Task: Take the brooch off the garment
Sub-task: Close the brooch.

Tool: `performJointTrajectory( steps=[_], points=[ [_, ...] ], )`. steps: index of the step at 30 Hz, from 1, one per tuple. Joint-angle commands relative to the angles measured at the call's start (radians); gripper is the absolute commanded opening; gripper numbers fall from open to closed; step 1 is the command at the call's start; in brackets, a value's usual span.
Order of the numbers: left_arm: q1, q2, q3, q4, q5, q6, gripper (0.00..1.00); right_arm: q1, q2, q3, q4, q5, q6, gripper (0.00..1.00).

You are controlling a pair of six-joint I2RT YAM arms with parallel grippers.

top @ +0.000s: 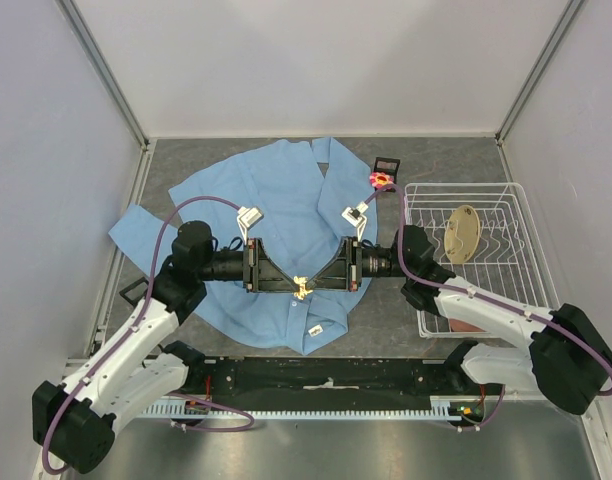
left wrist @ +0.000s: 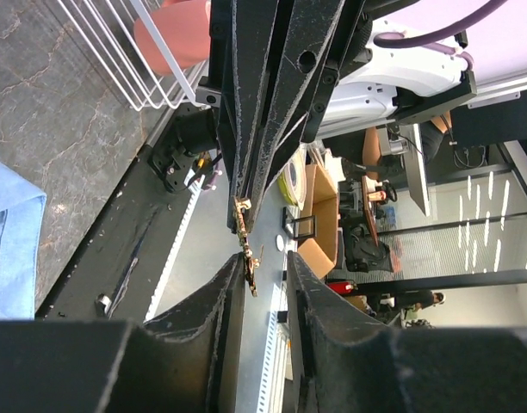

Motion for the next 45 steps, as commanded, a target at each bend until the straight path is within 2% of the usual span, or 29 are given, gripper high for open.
performJointTrajectory(
  steps=[1,5,11,15,19,21,23,25,27,32,35,36,39,43,45],
  points=[
    [0.0,-0.016,-0.006,0.077,0.055,-0.039,0.31,-0.005,0.003,0.014,0.059,0.003,0.007,0.0],
    [0.0,-0.01,0.001,0.075,0.046,-0.031,0.13,-0.005,-0.002,0.011,0.045,0.003,0.007,0.0],
    [0.0,-0.002,0.007,0.06,0.023,-0.008,0.03,-0.006,-0.01,0.017,-0.021,0.04,-0.01,0.01],
    [0.0,-0.013,0.015,0.025,-0.031,0.018,0.02,-0.005,-0.031,0.027,-0.139,0.104,-0.06,0.19],
    [0.0,-0.008,0.024,-0.026,-0.073,0.066,0.02,0.003,-0.08,0.012,-0.161,0.158,-0.054,0.42],
    [0.0,-0.005,0.026,-0.028,-0.076,0.072,0.02,0.023,-0.085,0.011,-0.153,0.171,-0.051,0.48],
    [0.0,-0.004,0.026,-0.025,-0.074,0.089,0.02,0.034,-0.088,0.008,-0.147,0.203,-0.051,0.5],
    [0.0,-0.001,0.026,-0.026,-0.068,0.093,0.02,0.035,-0.088,-0.003,-0.132,0.223,-0.036,0.48],
    [0.0,-0.004,0.026,-0.029,-0.073,0.095,0.02,0.035,-0.08,-0.012,-0.092,0.226,-0.007,0.41],
    [0.0,-0.05,0.007,-0.031,-0.151,0.09,0.02,0.037,-0.082,-0.064,0.016,0.229,0.039,0.33],
    [0.0,-0.068,-0.005,-0.011,-0.175,0.076,0.02,0.043,-0.074,-0.075,0.065,0.234,0.068,0.14],
    [0.0,-0.071,-0.006,-0.011,-0.174,0.075,0.02,0.052,-0.063,-0.075,0.079,0.232,0.071,0.01],
    [0.0,-0.059,-0.007,0.014,-0.168,0.06,0.02,0.075,-0.056,-0.062,0.077,0.249,0.052,0.0],
    [0.0,-0.036,0.012,-0.063,-0.157,0.064,0.14,0.086,-0.054,-0.032,-0.004,0.258,-0.016,0.0],
    [-0.001,-0.031,0.027,-0.095,-0.166,0.078,0.16,0.087,-0.06,-0.031,-0.004,0.258,-0.021,0.0]
  ],
)
